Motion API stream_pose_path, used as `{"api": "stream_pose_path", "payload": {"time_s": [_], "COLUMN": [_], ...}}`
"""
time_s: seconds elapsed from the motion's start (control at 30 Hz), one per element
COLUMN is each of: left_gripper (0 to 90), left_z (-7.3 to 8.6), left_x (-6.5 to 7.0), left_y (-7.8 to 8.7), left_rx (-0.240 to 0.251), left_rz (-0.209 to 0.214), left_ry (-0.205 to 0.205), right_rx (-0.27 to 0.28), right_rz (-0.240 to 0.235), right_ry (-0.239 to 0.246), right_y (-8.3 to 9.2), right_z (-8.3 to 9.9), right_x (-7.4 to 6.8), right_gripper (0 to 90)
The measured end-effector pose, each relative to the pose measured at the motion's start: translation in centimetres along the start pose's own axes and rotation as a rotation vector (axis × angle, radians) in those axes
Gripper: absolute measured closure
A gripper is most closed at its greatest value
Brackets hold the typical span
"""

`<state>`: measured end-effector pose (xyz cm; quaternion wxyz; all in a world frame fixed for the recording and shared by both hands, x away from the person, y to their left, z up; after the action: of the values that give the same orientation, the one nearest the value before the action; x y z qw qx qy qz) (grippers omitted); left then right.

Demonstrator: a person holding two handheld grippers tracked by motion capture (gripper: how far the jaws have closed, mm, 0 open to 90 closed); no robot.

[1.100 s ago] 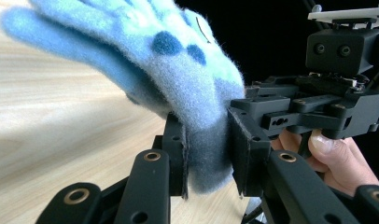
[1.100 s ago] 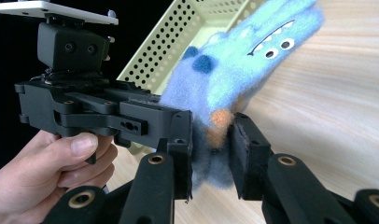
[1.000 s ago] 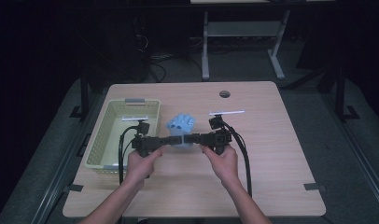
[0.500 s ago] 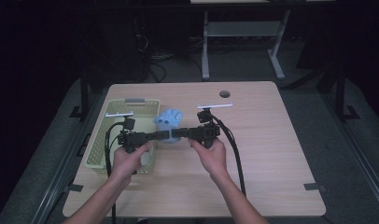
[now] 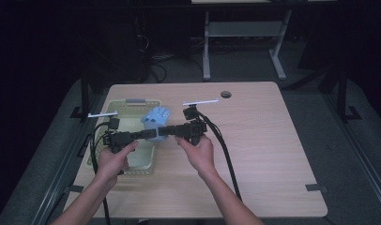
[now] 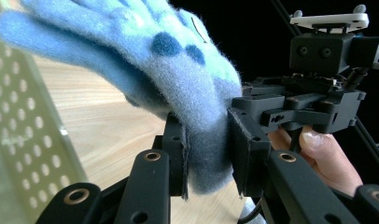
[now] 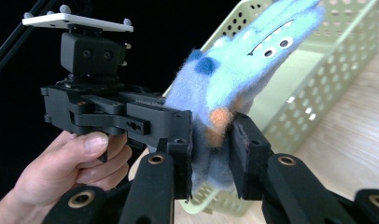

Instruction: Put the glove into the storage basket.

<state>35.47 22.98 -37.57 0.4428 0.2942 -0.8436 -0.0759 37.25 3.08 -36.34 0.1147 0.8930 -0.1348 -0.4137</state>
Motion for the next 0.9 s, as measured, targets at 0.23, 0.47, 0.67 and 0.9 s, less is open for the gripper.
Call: {"api": "stream_pose_path", "payload": {"time_s": [0.23, 0.47, 0.67, 0.9], "left_gripper": [69.5, 69.5, 69.5, 69.6], "left_z": [-0.2, -0.2, -0.6, -0.8], "left_x": [-1.0, -1.8, -2.3, -3.5], "left_y": [1.8, 3.0, 4.0, 5.1], "left_rx": [0.017, 0.029, 0.024, 0.023], "left_rz": [-0.006, -0.008, -0.036, -0.056], "left_ry": [0.005, 0.01, -0.003, 0.013], "right_rx": [-0.01, -0.018, -0.012, -0.021], "right_rz": [-0.019, -0.034, -0.069, -0.077], "right_ry": [0.003, 0.004, -0.023, -0.029], "right_y": [-1.9, -3.4, -4.5, -6.2], "right_z": [-0.5, -0.7, -0.8, -1.1], "right_x": [-0.7, -1.1, -1.1, -1.2], "right_gripper": [71.3, 71.3, 71.4, 71.3]}}
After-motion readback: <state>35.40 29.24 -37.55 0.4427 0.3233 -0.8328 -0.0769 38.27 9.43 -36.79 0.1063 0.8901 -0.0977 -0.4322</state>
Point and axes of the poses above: each handheld gripper's, and its own axes: y roughly backward along the jaws, z roughly out of its underside, x roughly to its right, the point moved 4 cm from there along -y, roughly forward along the jaws, and after that the axes turned 8 degrees about -z, right-handed, at the moved point
